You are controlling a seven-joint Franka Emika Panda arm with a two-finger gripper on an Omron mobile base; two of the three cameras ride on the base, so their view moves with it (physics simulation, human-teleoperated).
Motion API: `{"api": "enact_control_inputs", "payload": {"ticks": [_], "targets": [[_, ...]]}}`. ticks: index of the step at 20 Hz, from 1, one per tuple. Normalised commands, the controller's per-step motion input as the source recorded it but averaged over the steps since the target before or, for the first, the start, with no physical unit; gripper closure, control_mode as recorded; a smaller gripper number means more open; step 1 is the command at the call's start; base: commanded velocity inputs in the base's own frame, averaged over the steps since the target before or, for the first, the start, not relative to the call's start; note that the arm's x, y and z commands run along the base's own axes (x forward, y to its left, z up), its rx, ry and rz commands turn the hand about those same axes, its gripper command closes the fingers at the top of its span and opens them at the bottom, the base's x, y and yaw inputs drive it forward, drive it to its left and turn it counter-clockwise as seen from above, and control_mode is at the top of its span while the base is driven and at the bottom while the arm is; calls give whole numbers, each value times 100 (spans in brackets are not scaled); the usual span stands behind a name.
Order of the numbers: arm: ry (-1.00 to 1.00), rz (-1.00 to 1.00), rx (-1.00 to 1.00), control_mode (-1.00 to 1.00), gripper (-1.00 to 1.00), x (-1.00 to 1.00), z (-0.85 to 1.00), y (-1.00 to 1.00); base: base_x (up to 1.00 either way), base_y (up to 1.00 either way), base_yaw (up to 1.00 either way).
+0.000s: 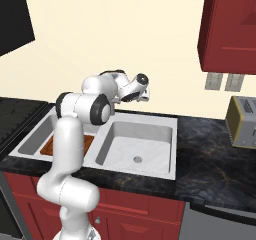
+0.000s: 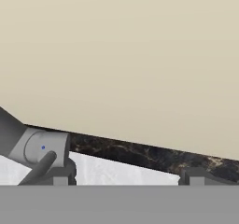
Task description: Turn on the sink faucet with hot water and rinse the cutting board for ten seconds, then turn off the faucet. Push the cutting board to reach the water if necessary.
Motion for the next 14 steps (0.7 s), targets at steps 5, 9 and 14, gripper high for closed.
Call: {"api": "enact_control_inputs", "payload": {"ticks": [5, 9, 14], "targets": [[1, 0, 0, -100, -100, 0, 0, 22, 0, 0, 0], [0, 0, 0, -100, -100, 0, 0, 22, 0, 0, 0], [0, 0, 0, -100, -100, 0, 0, 21, 0, 0, 0]]}}
